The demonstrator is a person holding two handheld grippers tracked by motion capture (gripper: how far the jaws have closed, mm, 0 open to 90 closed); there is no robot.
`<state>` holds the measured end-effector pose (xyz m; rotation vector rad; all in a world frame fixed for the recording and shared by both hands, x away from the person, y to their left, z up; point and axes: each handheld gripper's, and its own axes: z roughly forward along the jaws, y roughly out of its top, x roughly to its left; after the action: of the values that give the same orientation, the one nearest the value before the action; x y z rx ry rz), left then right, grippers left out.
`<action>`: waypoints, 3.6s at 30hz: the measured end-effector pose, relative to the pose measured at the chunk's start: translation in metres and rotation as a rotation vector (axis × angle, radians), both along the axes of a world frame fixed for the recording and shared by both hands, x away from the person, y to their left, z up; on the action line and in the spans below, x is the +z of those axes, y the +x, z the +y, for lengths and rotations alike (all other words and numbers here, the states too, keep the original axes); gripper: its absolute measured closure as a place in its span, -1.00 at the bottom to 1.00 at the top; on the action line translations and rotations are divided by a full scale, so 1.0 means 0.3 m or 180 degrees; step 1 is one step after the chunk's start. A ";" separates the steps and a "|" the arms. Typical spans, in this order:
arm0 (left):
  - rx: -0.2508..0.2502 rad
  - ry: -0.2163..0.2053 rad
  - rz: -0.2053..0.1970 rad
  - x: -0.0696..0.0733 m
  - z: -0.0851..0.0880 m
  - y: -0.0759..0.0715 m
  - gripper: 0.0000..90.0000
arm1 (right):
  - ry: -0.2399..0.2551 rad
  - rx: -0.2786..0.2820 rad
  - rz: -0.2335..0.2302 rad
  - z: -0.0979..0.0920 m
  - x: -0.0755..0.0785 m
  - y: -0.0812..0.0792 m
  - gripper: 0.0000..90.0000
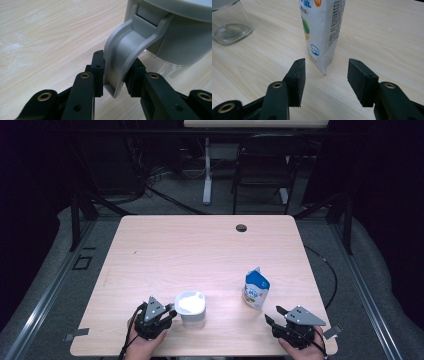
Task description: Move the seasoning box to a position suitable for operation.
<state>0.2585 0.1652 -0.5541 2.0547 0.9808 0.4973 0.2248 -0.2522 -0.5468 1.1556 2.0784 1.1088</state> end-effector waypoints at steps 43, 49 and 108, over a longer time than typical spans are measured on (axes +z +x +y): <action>-0.0150 -0.0426 0.0046 0.132 0.105 -0.061 0.28 | -0.0227 0.0307 -0.0142 0.074 0.040 -0.030 0.28; -0.0140 -0.0464 0.0058 0.139 0.119 -0.050 0.37 | -0.0204 0.0402 -0.0097 0.091 0.048 -0.032 0.43; -0.0438 -0.0393 0.0007 0.213 0.004 0.016 1.00 | 0.0004 0.0977 0.0087 0.401 0.098 0.070 1.00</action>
<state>0.2634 0.1663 -0.4903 1.9955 0.8433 0.3536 0.2458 -0.1320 -0.5175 0.8741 2.3314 1.2364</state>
